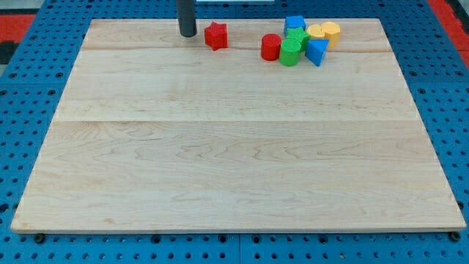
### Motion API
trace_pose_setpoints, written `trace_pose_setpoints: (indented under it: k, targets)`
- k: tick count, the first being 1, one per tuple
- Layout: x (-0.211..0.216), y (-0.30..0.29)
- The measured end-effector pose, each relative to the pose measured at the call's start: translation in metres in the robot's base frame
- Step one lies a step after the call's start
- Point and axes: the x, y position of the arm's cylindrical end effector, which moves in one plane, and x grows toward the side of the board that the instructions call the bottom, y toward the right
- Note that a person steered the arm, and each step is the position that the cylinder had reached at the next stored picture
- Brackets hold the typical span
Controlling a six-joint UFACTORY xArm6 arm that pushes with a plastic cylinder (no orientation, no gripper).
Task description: Move the red star into group of blocks
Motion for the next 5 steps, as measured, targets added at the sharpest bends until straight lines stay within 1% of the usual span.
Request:
trace_pose_setpoints:
  k: [1,3,4,5]
  targets:
    - [0.003,0.038]
    - [0.023,0.096]
    - [0.025,0.110]
    - [0.018,0.067]
